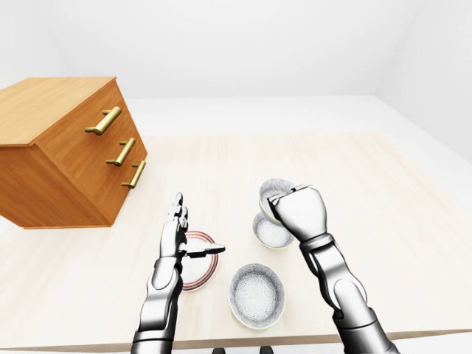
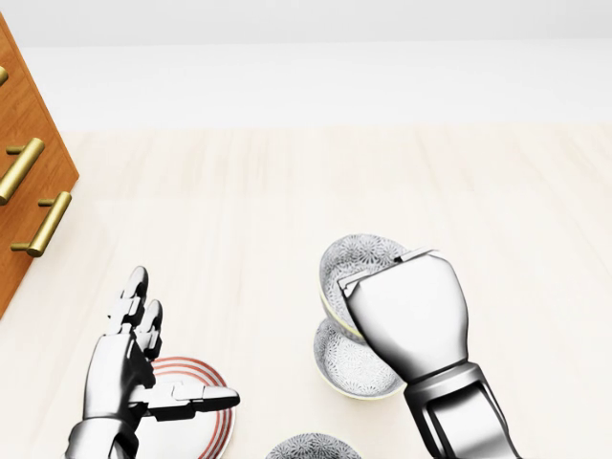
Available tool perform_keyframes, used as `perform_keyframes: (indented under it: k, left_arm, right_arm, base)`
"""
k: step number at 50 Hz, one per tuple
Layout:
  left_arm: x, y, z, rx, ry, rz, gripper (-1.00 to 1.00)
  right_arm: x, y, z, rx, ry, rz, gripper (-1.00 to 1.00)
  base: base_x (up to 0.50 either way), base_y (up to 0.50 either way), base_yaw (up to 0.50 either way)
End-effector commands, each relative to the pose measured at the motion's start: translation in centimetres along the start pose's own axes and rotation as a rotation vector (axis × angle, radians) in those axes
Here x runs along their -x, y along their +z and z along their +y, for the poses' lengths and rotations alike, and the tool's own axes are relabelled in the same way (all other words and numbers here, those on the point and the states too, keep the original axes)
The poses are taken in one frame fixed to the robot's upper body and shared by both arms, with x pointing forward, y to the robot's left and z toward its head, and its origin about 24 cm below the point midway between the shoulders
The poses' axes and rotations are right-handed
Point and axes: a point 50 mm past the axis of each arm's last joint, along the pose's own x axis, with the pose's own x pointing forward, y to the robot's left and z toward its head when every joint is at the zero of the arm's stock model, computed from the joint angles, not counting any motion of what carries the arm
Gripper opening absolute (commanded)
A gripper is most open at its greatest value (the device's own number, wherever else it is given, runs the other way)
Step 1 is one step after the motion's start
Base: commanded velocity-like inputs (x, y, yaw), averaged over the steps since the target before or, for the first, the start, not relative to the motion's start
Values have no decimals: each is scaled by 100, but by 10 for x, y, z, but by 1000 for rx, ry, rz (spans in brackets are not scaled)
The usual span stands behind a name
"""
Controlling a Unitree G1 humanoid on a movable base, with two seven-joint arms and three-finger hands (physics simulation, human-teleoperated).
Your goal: Stack the bowl at the front on the bowl in the middle.
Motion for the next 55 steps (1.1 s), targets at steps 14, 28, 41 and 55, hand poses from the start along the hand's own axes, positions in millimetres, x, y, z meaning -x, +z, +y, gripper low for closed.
perform_keyframes:
  k: [14,28,41,55]
  left_arm:
    - [0,-1,0,-2,2,0,100]
    - [0,-1,0,-2,2,0,100]
    - [0,-1,0,-2,2,0,100]
    - [-1,-1,1,-1,3,7,100]
  right_arm:
    - [1,6,-5,-140,6,26,-100]
    - [1,6,-5,-140,5,24,-100]
    - [1,6,-5,-141,5,23,-100]
    - [9,7,-18,-93,8,9,-100]
  base:
    - [0,0,0]
    - [0,0,0]
    - [0,0,0]
    - [0,0,0]
